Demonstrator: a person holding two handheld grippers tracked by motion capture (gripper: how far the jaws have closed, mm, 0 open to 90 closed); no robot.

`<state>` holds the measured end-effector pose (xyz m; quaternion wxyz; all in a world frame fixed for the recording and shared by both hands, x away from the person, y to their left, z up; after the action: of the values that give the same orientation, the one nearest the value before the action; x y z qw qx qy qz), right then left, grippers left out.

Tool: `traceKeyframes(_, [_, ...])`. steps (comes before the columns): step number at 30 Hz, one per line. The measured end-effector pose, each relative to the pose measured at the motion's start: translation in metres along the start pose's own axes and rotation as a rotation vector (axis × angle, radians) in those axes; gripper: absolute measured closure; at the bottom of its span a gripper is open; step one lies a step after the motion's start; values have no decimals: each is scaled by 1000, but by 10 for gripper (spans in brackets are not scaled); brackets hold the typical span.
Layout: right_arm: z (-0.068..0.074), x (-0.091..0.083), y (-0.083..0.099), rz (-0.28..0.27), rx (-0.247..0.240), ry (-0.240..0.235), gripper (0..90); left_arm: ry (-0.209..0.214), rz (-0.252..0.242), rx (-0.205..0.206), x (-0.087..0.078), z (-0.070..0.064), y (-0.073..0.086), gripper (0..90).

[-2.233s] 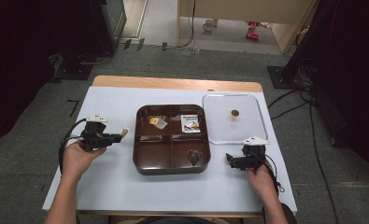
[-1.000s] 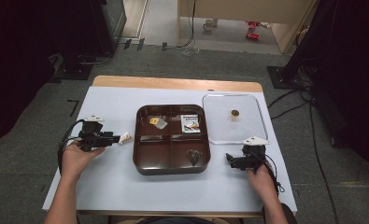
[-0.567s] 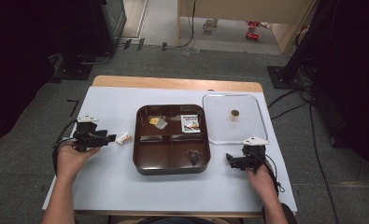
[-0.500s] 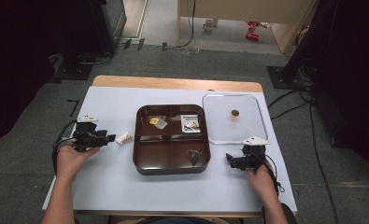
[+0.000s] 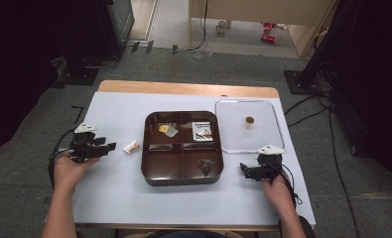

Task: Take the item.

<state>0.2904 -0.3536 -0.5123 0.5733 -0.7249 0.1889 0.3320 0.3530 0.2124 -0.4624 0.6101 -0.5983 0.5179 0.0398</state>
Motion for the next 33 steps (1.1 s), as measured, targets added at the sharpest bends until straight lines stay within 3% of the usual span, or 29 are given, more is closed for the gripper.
traceKeyframes(4, [0,0,0,1,1,0,0,-10,0,-20,-2,7,4,473])
traceKeyframes(11, [0,0,0,1,1,0,0,-33,0,-2,-4,11,8,449])
traceKeyframes(14, [0,0,0,2,0,0,0,-45,29,-1,-2,16,12,422])
traceKeyframes(22, [0,0,0,2,0,-1,0,-36,57,-6,-2,26,18,399])
traceKeyframes(27, [0,0,0,2,0,0,0,-47,83,22,-1,30,23,384])
traceKeyframes(30, [0,0,0,1,1,-1,0,-33,74,25,-1,33,26,383])
traceKeyframes(33, [0,0,0,1,1,-1,0,-30,76,37,0,32,26,327])
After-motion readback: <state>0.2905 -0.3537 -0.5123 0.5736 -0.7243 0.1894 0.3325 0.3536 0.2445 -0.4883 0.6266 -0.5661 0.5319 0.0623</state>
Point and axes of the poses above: each handheld gripper's, and its own axes: x roughly forward along the jaws, y roughly out of its underside, z roughly to its left, the point moved 1 cm from there along x, roughly forward along the jaws, and after that the axes turned 11 degrees about y, right-handed, at the moved point
